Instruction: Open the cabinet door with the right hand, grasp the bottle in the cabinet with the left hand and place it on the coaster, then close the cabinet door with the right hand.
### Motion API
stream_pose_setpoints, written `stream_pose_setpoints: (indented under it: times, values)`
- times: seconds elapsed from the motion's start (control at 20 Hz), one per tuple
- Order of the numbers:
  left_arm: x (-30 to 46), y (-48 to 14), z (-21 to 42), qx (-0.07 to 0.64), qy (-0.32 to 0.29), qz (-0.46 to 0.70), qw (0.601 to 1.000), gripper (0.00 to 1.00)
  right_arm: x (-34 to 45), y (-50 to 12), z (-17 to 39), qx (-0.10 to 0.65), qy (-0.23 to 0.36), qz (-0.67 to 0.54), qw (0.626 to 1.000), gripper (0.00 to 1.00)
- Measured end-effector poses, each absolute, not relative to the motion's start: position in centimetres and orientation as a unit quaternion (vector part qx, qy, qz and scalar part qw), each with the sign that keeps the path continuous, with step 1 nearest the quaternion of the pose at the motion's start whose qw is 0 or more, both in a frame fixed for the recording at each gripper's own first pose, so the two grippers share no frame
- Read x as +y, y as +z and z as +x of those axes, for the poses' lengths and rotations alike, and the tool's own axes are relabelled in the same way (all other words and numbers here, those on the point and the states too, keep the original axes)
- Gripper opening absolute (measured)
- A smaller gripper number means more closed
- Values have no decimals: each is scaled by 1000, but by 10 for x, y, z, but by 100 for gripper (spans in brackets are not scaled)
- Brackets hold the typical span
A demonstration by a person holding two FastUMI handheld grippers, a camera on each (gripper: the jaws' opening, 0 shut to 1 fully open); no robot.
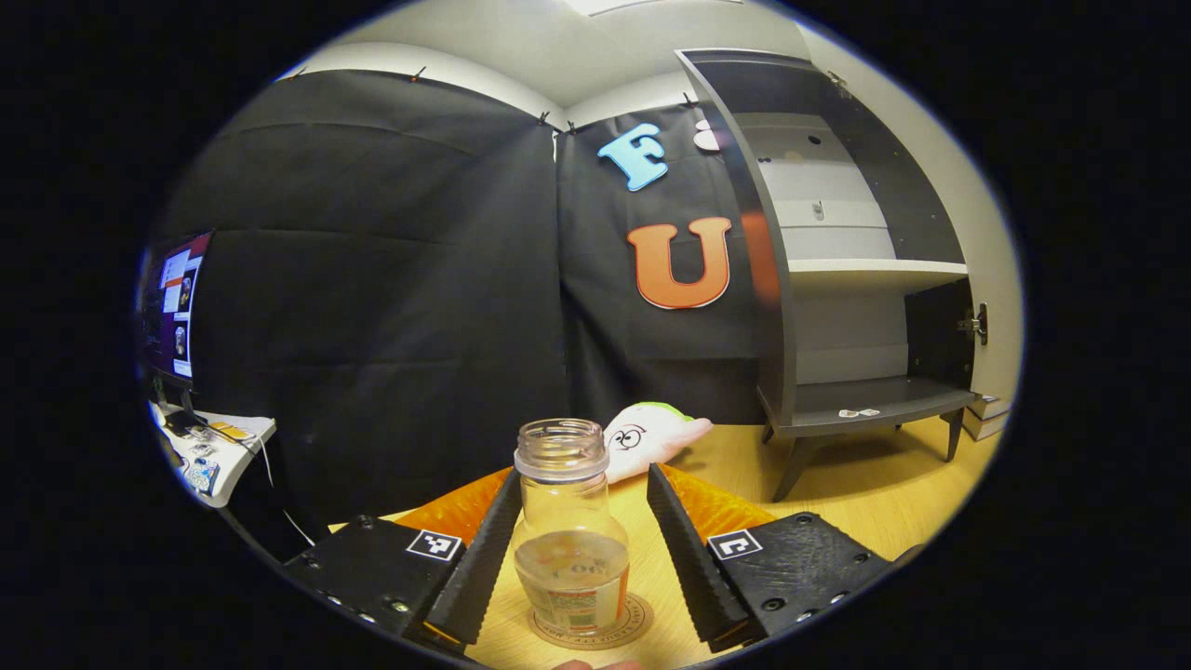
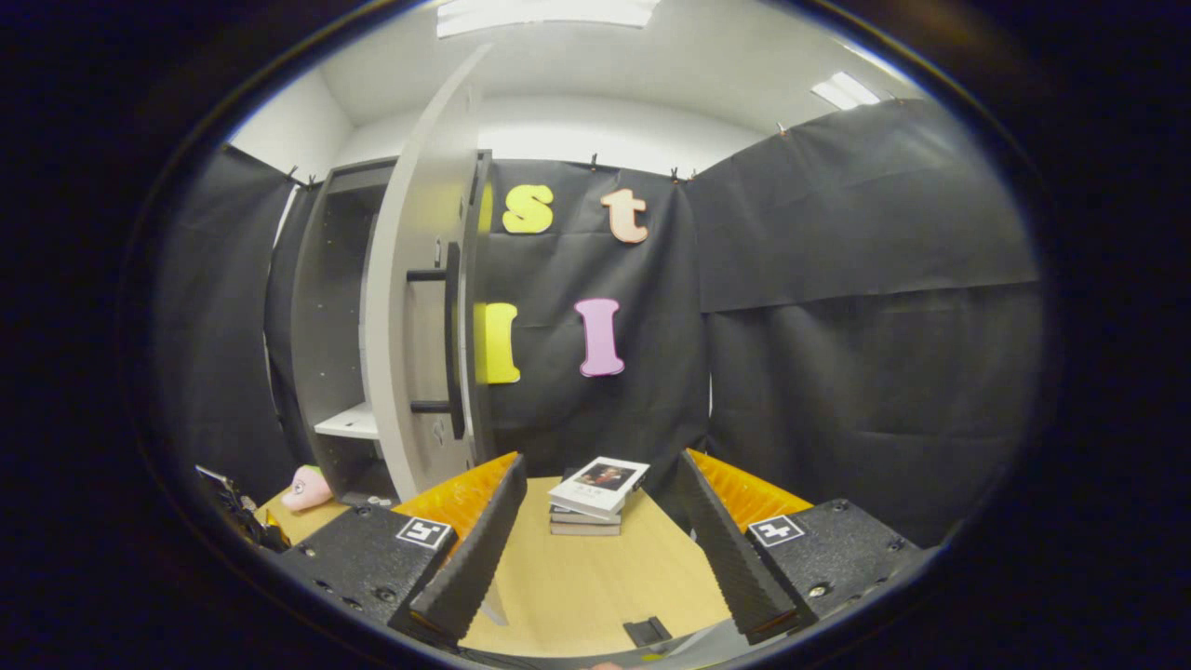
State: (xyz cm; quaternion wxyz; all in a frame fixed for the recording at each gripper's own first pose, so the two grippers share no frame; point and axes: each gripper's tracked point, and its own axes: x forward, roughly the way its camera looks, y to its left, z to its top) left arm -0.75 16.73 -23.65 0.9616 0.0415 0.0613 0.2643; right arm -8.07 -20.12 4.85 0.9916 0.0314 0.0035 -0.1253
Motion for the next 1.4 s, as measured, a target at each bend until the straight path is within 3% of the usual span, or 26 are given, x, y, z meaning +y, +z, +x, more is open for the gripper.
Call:
stream_pose_setpoints:
  times: [0.05, 0.1, 0.2, 0.7, 1.2, 1.3, 1.4]
  values:
    - [167, -237, -8, 64, 264, 42, 961, 72, -200, 47, -80, 5, -123, 35, 992, 98]
    - [169, -234, -10, 62, 270, 43, 960, 84, -199, 45, -78, 7, -118, 39, 992, 98]
    - [173, -218, -15, 42, 279, 50, 958, 98, -195, 41, -76, 9, -107, 46, 993, 99]
    - [150, -146, -15, 12, 240, 77, 968, 97, -194, 30, -53, 12, -83, 46, 995, 99]
    - [77, -71, 8, 11, 138, 64, 988, 96, -191, 26, -20, 7, -43, 47, 998, 98]
    - [67, -56, 10, 9, 131, 73, 989, 100, -191, 30, -16, 2, -37, 47, 998, 100]
    - [53, -44, 13, 8, 116, 74, 990, 96, -196, 38, -13, -8, -44, 42, 998, 100]
